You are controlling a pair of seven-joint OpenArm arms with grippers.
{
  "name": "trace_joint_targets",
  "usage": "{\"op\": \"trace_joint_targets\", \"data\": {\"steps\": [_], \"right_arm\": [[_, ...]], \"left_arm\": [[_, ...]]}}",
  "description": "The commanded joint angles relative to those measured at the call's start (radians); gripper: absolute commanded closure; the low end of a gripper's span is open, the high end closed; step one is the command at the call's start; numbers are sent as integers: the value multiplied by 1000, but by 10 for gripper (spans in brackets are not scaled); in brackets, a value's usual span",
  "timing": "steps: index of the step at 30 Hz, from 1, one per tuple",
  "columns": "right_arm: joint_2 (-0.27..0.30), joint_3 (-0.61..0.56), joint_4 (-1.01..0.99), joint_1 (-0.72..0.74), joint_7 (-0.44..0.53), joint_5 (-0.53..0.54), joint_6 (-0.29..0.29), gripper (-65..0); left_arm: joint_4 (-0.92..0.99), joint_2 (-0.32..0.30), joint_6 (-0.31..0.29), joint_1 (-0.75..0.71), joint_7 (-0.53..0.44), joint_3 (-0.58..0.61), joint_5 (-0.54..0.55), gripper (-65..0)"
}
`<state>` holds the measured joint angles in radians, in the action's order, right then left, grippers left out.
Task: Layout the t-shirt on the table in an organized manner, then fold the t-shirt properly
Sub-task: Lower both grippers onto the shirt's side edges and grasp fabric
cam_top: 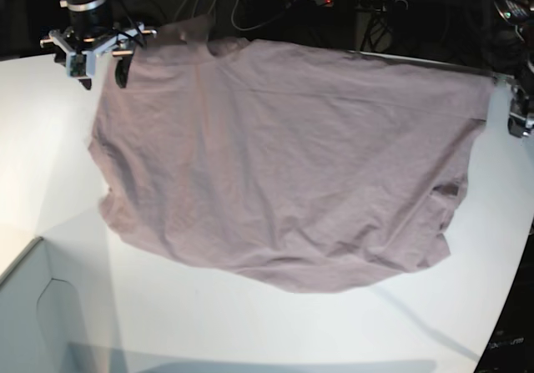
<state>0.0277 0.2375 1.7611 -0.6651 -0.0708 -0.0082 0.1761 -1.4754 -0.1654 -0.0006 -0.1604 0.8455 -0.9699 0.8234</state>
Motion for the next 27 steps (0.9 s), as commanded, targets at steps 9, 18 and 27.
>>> {"op": "trace_joint_targets", "data": {"steps": [9, 18, 27], "right_arm": [[120, 4, -13, 235, -195, 3, -5, -369], [242, -3, -392, 609, -246, 3, 59, -406], [237, 0, -537, 687, -245, 3, 170, -406]], "left_arm": [[8, -16, -3, 204, -12, 176, -172, -299], [223, -16, -5, 374, -99, 203, -293, -388], [411, -18, -5, 394, -279, 207, -450, -423]]}}
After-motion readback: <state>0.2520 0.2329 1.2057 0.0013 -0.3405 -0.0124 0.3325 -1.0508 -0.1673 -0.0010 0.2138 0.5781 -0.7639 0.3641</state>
